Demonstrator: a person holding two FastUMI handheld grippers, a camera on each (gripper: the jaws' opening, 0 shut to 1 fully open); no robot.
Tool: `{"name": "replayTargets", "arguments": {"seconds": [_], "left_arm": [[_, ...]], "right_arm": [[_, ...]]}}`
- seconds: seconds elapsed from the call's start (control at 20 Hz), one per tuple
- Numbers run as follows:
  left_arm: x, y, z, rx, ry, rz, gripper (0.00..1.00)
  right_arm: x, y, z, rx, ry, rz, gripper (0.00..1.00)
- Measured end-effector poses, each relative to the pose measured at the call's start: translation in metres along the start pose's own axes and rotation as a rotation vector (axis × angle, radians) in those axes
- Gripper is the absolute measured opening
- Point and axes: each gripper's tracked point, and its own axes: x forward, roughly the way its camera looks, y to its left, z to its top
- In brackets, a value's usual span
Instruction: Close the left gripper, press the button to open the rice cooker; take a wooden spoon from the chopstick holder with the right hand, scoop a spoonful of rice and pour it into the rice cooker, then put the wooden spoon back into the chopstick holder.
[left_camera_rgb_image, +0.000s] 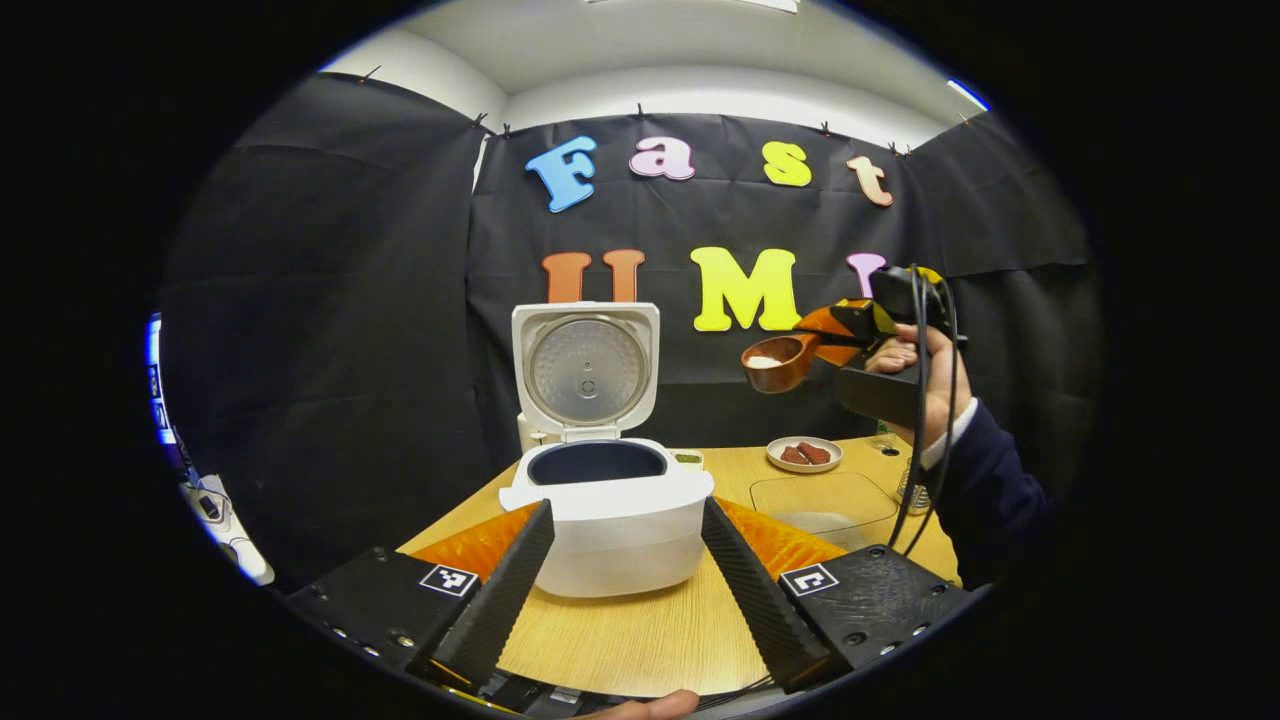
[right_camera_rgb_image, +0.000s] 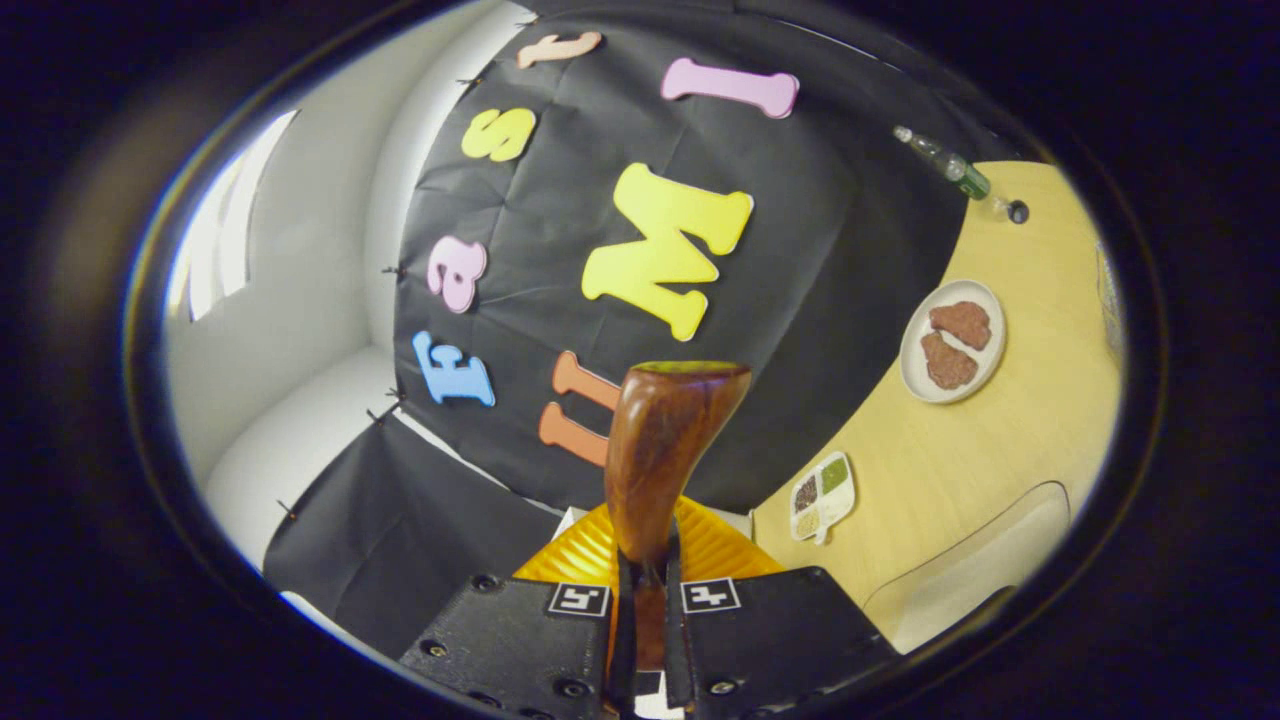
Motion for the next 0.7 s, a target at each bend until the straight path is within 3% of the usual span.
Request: {"name": "replayTargets", "arguments": {"seconds": [0.2, 0.4, 0.7], "left_arm": [[-0.007, 0.012, 0.0, -0.009, -0.007, 0.016, 0.94], [-0.015, 0.021, -0.006, -0.005, -0.001, 0.034, 0.94], [-0.02, 0.034, -0.011, -0.02, 0.005, 0.052, 0.94]], "right_arm": [[0.045, 0.024, -0.032, -0.163, 0.046, -0.027, 0.1], [0.08, 0.045, -0.074, -0.379, 0.091, -0.027, 0.13], [0.118, 0.049, -0.13, -0.711, 0.134, -0.03, 0.13]]}}
